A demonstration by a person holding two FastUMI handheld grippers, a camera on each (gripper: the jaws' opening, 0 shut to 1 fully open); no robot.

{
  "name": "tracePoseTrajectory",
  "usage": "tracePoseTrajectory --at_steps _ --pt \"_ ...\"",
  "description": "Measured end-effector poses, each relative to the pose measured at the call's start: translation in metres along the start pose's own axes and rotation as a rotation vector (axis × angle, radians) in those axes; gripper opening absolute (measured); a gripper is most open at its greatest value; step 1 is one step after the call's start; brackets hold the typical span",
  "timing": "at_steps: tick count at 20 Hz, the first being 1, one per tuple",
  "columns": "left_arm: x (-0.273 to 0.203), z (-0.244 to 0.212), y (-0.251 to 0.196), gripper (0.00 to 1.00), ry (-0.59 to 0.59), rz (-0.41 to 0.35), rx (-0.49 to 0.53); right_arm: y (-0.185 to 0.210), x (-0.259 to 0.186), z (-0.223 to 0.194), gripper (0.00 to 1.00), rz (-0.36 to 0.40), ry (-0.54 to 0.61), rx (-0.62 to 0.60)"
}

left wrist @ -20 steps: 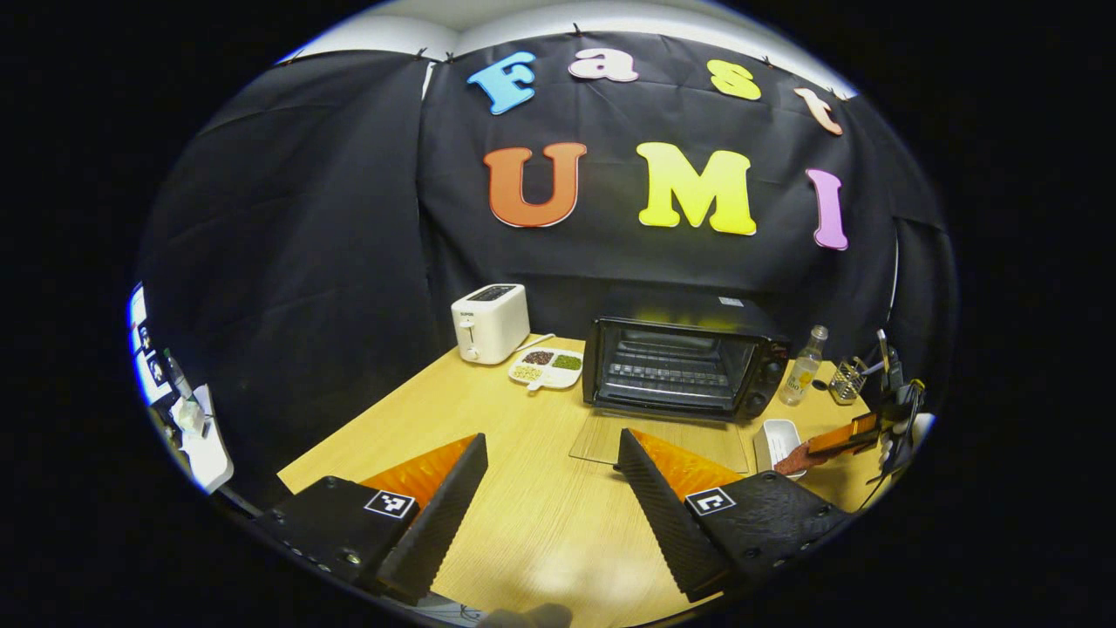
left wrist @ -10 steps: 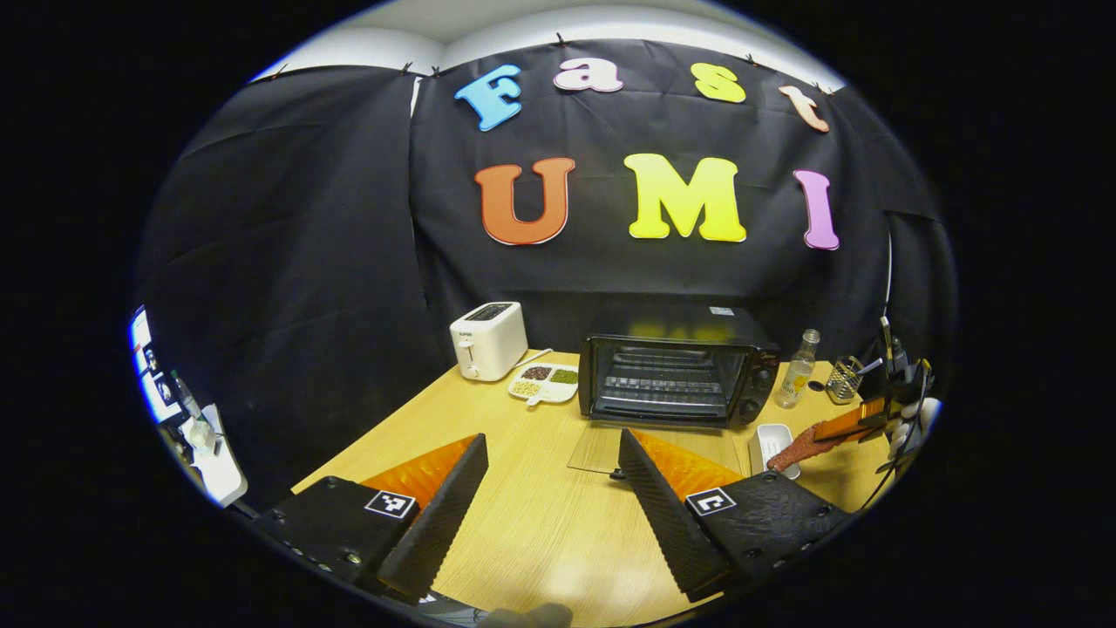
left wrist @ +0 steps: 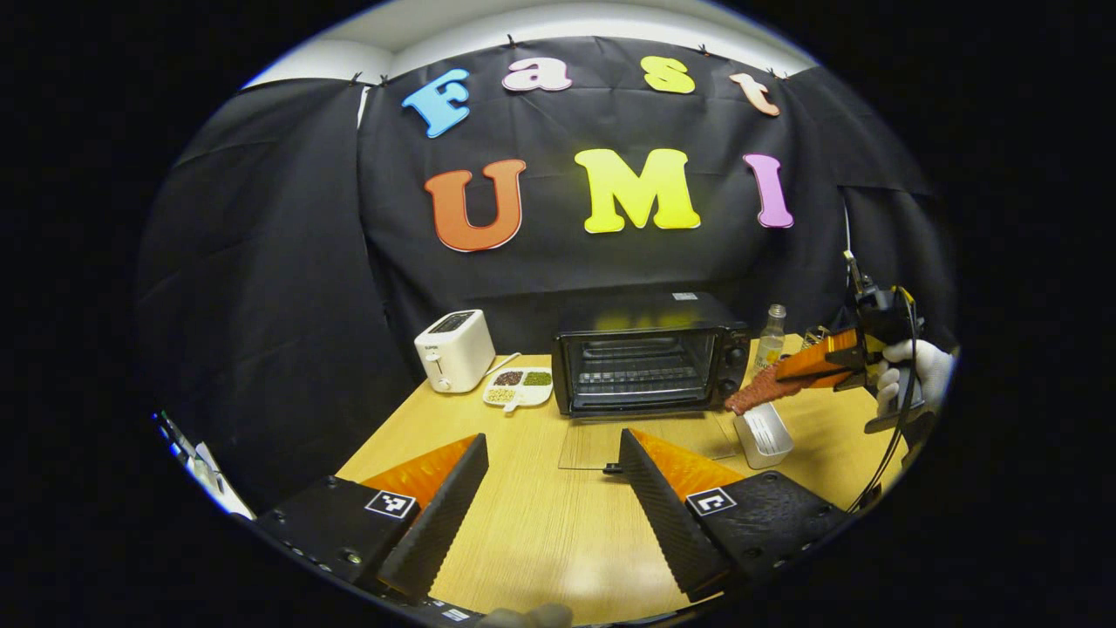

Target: Open the electric oven with the left hand, put the food in, and close the electric oven.

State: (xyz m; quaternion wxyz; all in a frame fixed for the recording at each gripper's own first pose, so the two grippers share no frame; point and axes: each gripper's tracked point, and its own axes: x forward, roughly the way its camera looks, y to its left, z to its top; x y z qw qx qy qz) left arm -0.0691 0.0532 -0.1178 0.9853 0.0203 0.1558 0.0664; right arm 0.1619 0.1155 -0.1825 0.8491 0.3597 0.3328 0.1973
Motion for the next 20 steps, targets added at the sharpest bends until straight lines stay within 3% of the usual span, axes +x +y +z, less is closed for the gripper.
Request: tracePoseTrajectory --at_steps 8,16,20 --pt "0.026 -0.001 0.014 0.97 0.010 -0.122 -0.041 0.049 0.065 0.013 0.16 -0.065 -0.230 0.097" --pt "0.035 0.005 0.059 0.97 0.019 -0.099 -0.009 0.058 0.164 0.025 0.16 -0.117 -0.377 0.189" --pt "0.035 0.006 0.068 0.97 0.031 -0.079 -0.033 0.068 0.203 0.037 0.16 -0.140 -0.463 0.152"
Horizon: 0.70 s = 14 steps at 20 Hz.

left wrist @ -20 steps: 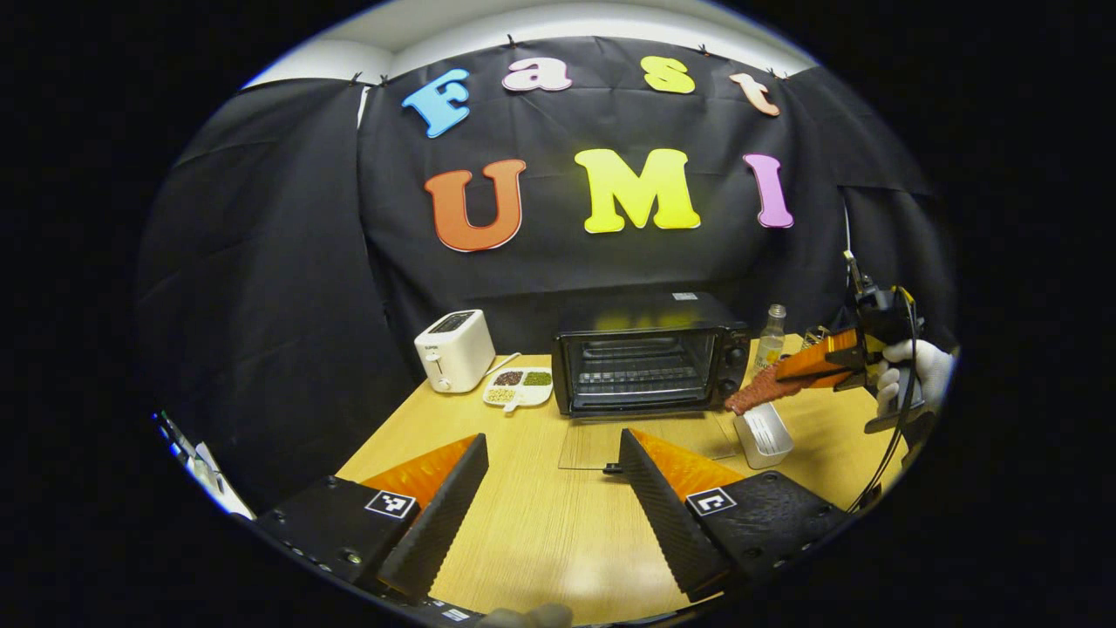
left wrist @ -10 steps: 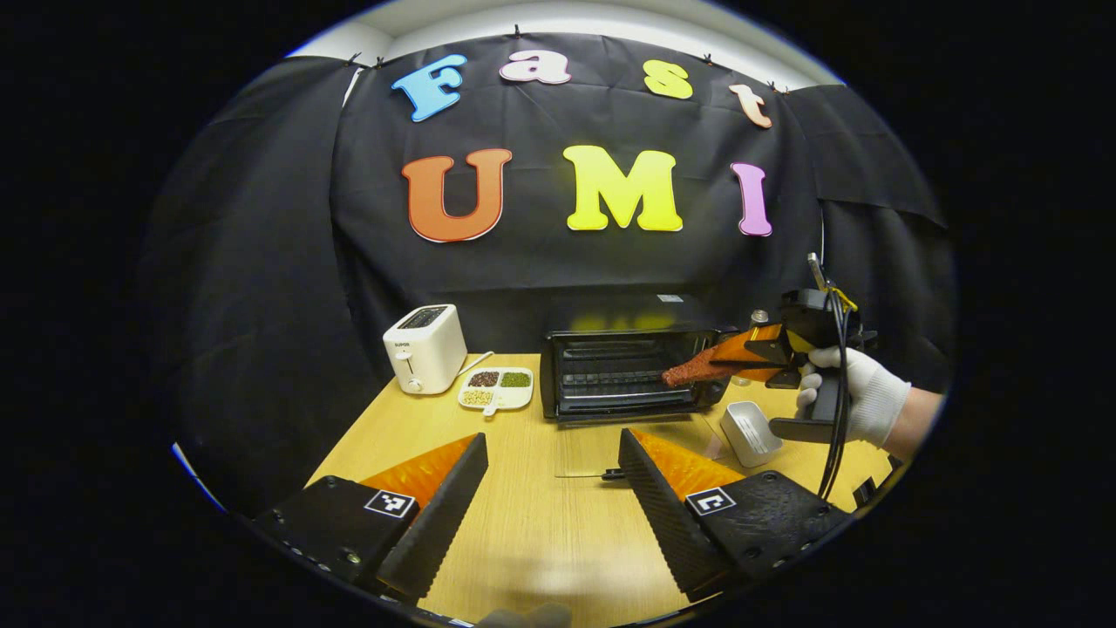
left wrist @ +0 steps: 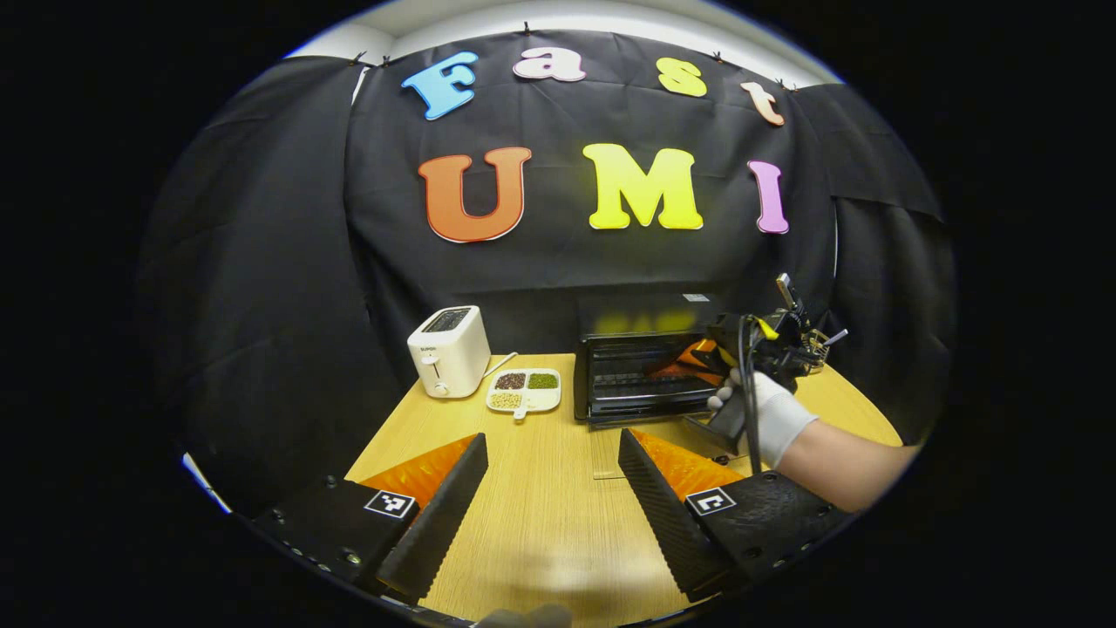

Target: Open the electric oven with the left hand, put the food in, and close the electric oven.

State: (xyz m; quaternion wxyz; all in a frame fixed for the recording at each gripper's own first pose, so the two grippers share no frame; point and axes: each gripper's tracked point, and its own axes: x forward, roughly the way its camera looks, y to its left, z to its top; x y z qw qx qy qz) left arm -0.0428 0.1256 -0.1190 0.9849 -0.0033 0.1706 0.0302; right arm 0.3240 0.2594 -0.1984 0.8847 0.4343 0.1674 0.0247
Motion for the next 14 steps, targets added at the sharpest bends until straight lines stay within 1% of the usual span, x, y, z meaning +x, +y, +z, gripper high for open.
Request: tracePoseTrajectory --at_steps 1,4,6,7,8,10,12,13,14 --pt "0.000 0.000 0.002 0.97 0.003 0.006 -0.003 0.002 0.006 -0.001 0.16 -0.008 -0.018 -0.012" --pt "0.000 0.003 0.002 0.97 0.005 0.011 0.005 0.003 0.027 -0.009 0.17 -0.034 -0.019 -0.057" --pt "0.000 0.004 0.002 0.96 0.001 0.013 0.014 0.000 0.031 -0.008 0.19 -0.050 -0.036 -0.105" --pt "0.000 0.005 0.002 0.96 -0.001 0.011 0.009 -0.002 0.030 -0.007 0.12 -0.061 -0.049 -0.130" --pt "0.001 0.006 0.001 0.97 -0.004 0.011 0.001 -0.001 0.030 -0.004 0.22 -0.060 -0.059 -0.156" --pt "0.001 0.004 0.000 0.97 -0.003 0.009 -0.011 -0.004 0.026 0.000 0.28 -0.093 -0.064 -0.257" --pt "0.000 0.006 0.000 0.97 -0.007 0.007 -0.012 -0.006 0.022 0.003 0.50 -0.105 -0.066 -0.348" --pt "0.000 0.007 -0.001 0.97 -0.013 0.008 -0.009 -0.008 0.018 0.004 0.58 -0.099 -0.068 -0.378" --pt "-0.001 0.007 -0.001 0.97 -0.016 0.010 -0.010 -0.010 0.014 0.004 0.68 -0.097 -0.057 -0.399"
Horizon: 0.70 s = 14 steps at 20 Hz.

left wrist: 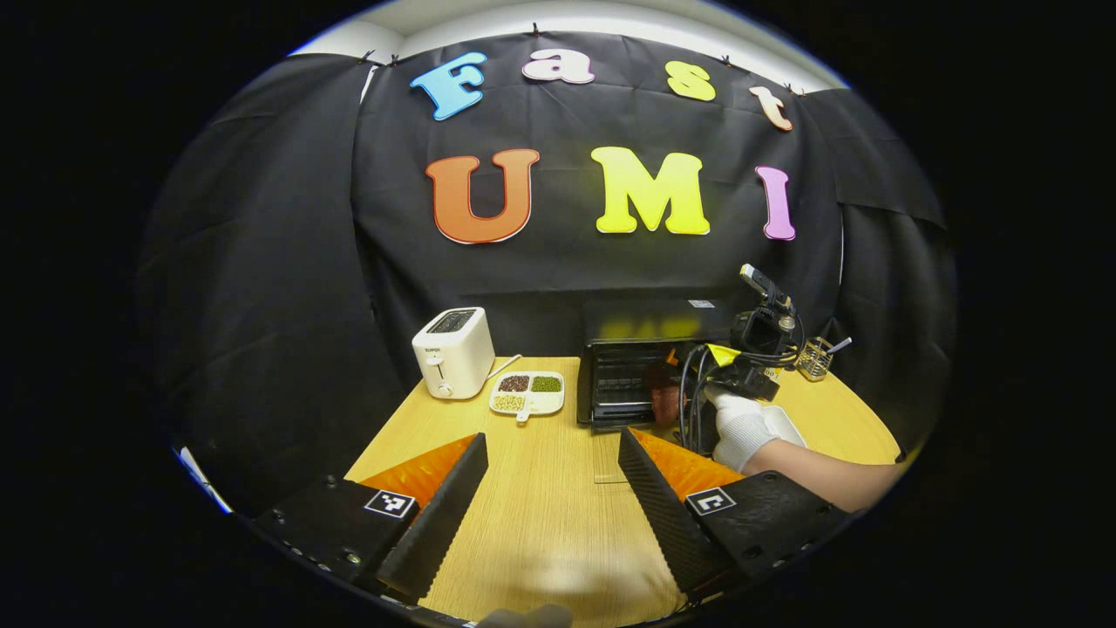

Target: Open the electric oven with the left hand, put the food in, and close the electric oven.

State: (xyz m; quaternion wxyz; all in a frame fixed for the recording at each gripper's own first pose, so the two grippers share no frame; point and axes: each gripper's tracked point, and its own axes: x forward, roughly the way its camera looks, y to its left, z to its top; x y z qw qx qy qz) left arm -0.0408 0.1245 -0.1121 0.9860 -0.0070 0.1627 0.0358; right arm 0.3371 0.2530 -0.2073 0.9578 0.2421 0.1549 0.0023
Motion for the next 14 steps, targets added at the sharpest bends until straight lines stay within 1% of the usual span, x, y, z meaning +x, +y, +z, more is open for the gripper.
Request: tracePoseTrajectory --at_steps 2,4,6,7,8,9,11,12,13,14 --pt "-0.003 -0.001 -0.001 0.97 -0.009 -0.001 -0.009 -0.008 -0.016 -0.004 0.80 0.007 0.025 -0.062" --pt "-0.006 -0.003 -0.002 0.97 -0.013 -0.002 -0.016 -0.015 -0.039 0.003 0.80 0.023 0.018 -0.136" --pt "-0.010 -0.007 -0.003 0.97 -0.018 -0.008 -0.028 -0.032 -0.059 0.006 0.80 0.012 0.023 -0.207" --pt "-0.010 -0.007 -0.003 0.97 -0.025 -0.009 -0.030 -0.039 -0.069 -0.001 0.82 0.015 0.051 -0.209" --pt "-0.011 -0.009 -0.002 0.97 -0.028 -0.007 -0.032 -0.047 -0.075 -0.012 0.81 0.010 0.091 -0.200" --pt "-0.011 -0.012 0.000 0.97 -0.028 -0.004 -0.036 -0.057 -0.081 -0.023 0.83 0.006 0.121 -0.194" --pt "-0.012 -0.013 0.002 0.97 -0.031 0.002 -0.048 -0.071 -0.090 -0.038 0.83 -0.005 0.150 -0.216" --pt "-0.012 -0.014 0.002 0.97 -0.031 0.004 -0.048 -0.072 -0.091 -0.043 0.83 -0.002 0.159 -0.236" --pt "-0.013 -0.014 0.004 0.97 -0.035 0.006 -0.044 -0.072 -0.091 -0.050 0.81 -0.001 0.176 -0.253" --pt "-0.013 -0.014 0.005 0.97 -0.034 0.010 -0.039 -0.069 -0.088 -0.057 0.83 0.008 0.195 -0.257"
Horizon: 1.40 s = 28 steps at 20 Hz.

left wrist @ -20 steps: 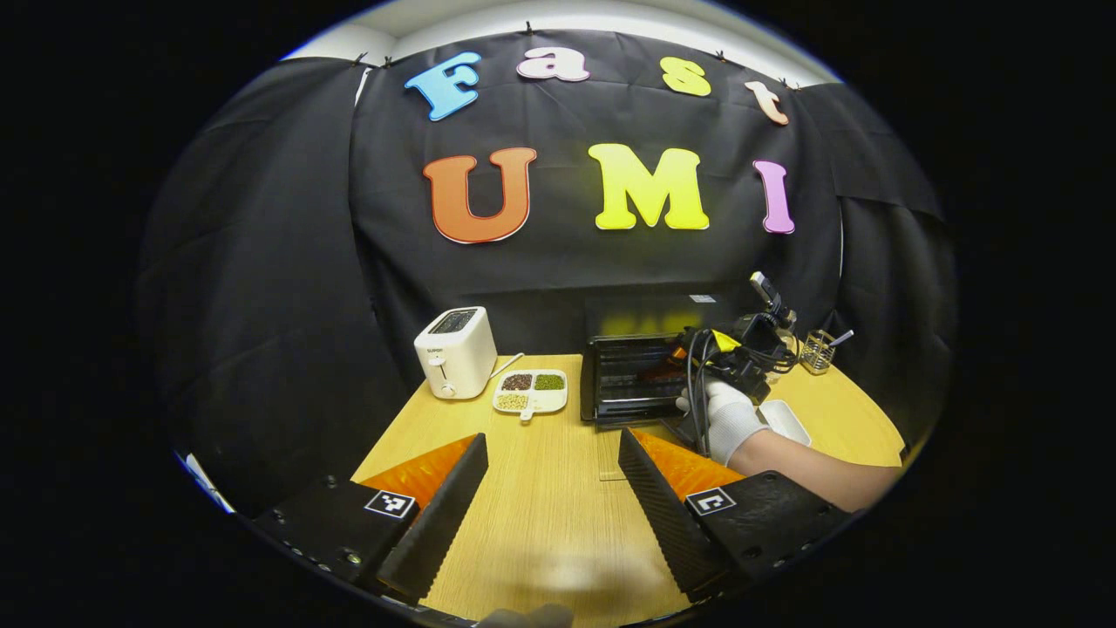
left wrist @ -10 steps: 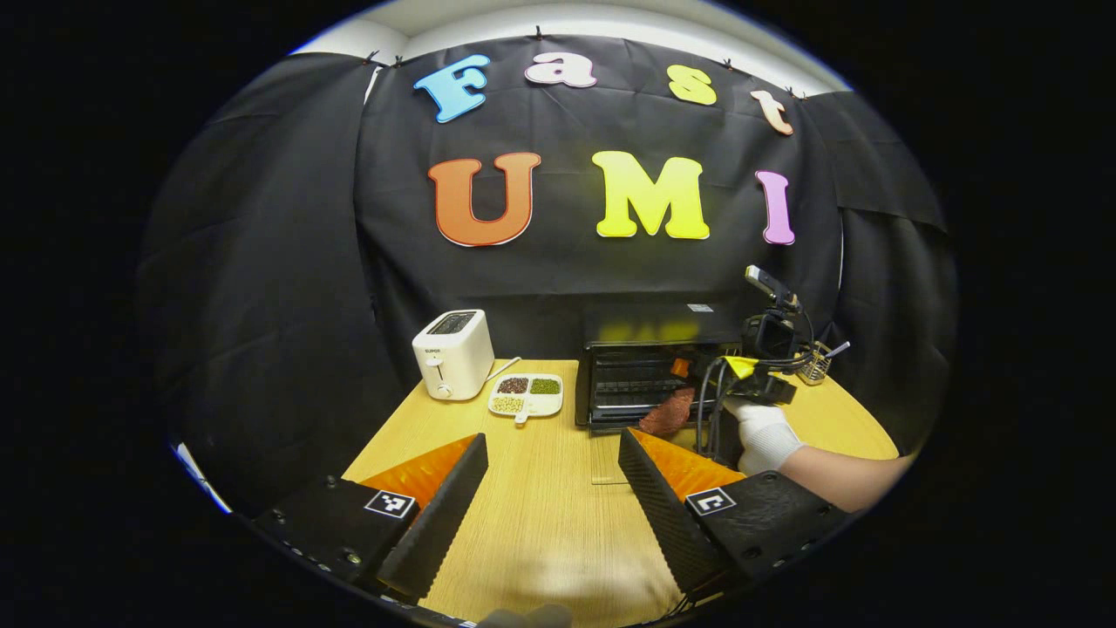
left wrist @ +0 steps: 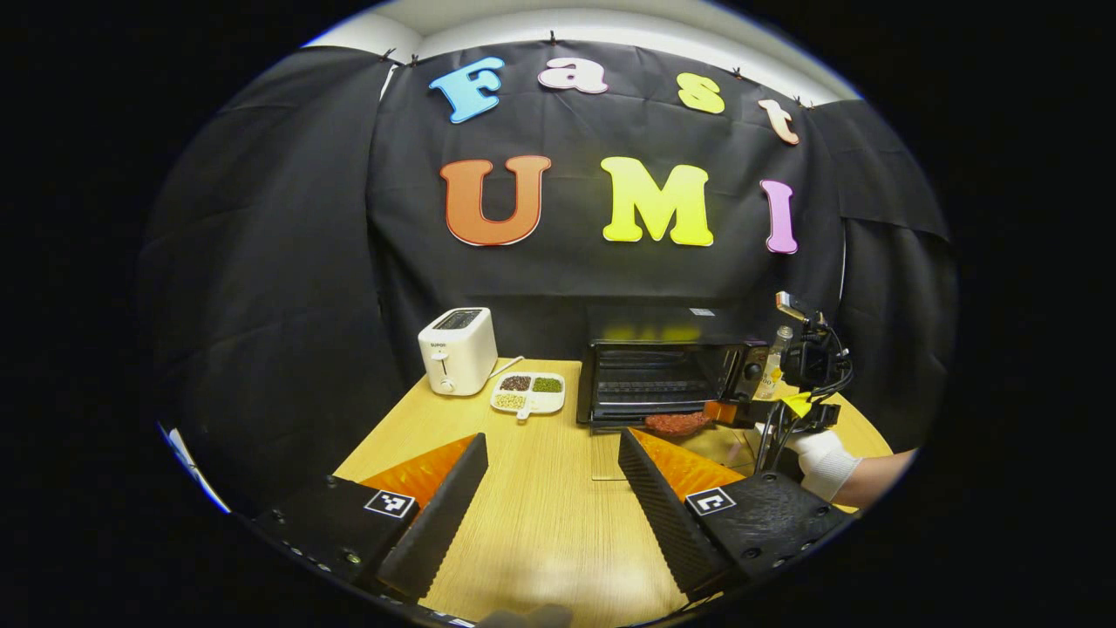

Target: Open the electric oven with the left hand, put the food in, and close the electric oven.

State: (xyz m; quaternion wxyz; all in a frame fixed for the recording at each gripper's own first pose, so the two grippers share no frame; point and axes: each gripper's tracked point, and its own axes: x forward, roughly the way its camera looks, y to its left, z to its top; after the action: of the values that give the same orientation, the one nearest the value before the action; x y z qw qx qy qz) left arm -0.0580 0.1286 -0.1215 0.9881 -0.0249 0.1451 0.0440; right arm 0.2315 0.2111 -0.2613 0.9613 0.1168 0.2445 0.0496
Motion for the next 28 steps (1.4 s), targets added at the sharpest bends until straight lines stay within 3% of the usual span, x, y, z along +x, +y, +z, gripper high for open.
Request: tracePoseTrajectory --at_steps 9,15,23,25,27,28 --pt "-0.003 -0.004 -0.001 0.97 0.013 -0.001 0.013 0.011 0.035 -0.025 0.83 0.004 0.063 0.050" --pt "0.008 -0.005 -0.009 0.97 0.009 -0.017 0.011 0.015 0.029 -0.027 0.83 0.029 0.074 0.063" --pt "0.060 -0.067 -0.077 0.96 0.059 -0.109 0.044 -0.043 -0.099 0.040 0.84 0.041 -0.076 -0.070" --pt "0.073 -0.097 -0.100 0.96 0.110 -0.128 0.054 -0.061 -0.141 0.064 0.93 0.030 -0.131 -0.120" --pt "0.086 -0.123 -0.119 0.97 0.143 -0.119 0.079 -0.075 -0.180 0.083 0.93 0.035 -0.171 -0.183" --pt "0.094 -0.133 -0.128 0.97 0.160 -0.115 0.084 -0.081 -0.198 0.088 1.00 0.045 -0.183 -0.221"
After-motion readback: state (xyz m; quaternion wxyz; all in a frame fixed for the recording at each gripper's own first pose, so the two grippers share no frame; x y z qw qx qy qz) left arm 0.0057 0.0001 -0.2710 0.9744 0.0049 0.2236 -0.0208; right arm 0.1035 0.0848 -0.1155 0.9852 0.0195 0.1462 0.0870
